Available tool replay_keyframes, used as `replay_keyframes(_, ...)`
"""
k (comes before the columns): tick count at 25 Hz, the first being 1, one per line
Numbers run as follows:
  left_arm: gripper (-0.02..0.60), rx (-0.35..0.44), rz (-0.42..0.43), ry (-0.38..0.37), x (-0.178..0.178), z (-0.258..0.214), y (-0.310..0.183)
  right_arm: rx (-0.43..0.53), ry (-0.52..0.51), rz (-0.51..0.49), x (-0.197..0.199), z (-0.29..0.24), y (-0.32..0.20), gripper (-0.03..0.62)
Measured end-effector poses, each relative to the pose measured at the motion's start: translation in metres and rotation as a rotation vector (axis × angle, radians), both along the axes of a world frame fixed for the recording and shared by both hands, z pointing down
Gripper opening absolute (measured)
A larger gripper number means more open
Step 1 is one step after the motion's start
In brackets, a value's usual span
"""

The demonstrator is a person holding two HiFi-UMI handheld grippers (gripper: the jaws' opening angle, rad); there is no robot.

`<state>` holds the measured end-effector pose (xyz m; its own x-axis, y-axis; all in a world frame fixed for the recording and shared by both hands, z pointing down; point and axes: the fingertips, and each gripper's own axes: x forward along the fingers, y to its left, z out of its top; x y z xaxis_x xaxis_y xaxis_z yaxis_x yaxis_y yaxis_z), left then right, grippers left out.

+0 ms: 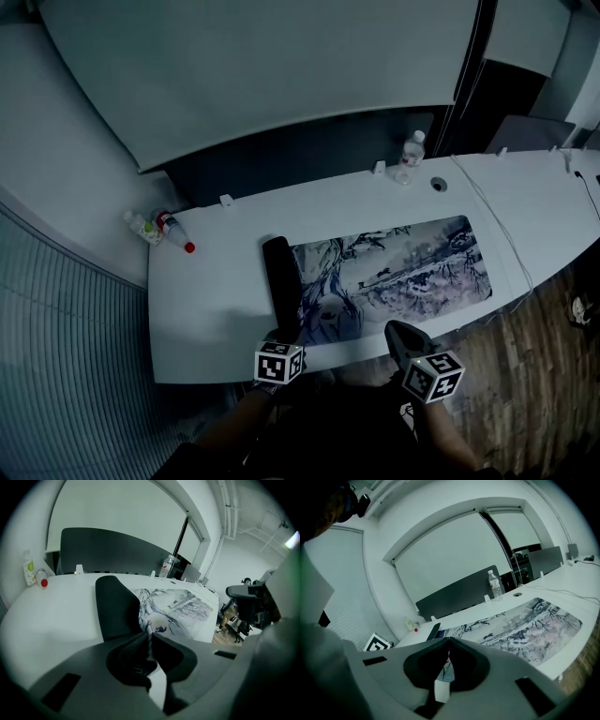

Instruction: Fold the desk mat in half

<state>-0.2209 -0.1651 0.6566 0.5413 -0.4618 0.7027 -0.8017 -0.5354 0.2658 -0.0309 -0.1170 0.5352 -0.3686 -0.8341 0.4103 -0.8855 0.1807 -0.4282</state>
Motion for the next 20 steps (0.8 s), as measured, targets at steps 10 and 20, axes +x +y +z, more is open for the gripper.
replay_keyframes(10,0.038,-0.005,0.006,-0.035,0.027,0.003,0.006,-0.014,-0.035,0.015,0.032,0.002,0.012,0.023)
replay_keyframes(20,0.038,-0.007,-0.016,-0.039,0.052,-0.003,0.005,-0.037,-0.062,0.031,0.061,-0.005,0.029,0.023)
